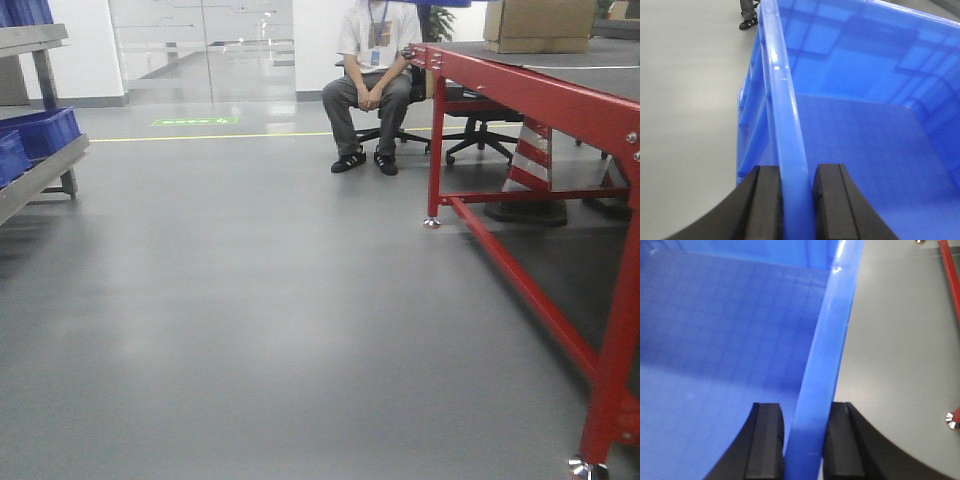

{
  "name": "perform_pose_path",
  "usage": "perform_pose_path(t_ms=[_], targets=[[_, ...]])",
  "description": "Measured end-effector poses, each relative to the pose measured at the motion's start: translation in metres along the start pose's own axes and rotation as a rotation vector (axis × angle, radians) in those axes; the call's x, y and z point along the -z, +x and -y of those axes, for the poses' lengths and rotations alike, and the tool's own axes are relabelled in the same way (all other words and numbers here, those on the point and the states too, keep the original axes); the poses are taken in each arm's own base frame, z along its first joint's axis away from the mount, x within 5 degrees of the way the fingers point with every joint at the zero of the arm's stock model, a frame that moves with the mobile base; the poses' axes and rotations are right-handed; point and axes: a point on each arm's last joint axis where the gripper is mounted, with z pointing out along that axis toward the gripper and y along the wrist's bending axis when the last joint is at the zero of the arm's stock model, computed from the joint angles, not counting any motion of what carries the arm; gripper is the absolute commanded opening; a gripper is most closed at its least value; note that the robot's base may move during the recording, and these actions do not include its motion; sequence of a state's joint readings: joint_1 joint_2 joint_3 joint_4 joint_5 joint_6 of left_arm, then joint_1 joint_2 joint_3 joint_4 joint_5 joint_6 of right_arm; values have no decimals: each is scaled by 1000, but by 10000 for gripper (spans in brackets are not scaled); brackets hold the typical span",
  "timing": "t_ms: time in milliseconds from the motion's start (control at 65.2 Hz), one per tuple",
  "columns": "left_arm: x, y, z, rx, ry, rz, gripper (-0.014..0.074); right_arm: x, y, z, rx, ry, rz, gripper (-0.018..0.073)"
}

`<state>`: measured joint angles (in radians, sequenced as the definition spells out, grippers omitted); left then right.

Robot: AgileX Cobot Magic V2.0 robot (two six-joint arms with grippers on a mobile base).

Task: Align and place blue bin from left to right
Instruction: 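Drive across the floor carrying the bin past the seated person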

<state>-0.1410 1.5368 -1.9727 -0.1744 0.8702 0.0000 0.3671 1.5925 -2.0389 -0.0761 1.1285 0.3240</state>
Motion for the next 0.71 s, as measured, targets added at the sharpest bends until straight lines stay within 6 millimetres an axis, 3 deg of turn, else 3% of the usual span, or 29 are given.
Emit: perform_pose_path(t_ms=[705], targets=[[0,0,0,0,0,0,-111,0,0,0,0,0,0,-70]])
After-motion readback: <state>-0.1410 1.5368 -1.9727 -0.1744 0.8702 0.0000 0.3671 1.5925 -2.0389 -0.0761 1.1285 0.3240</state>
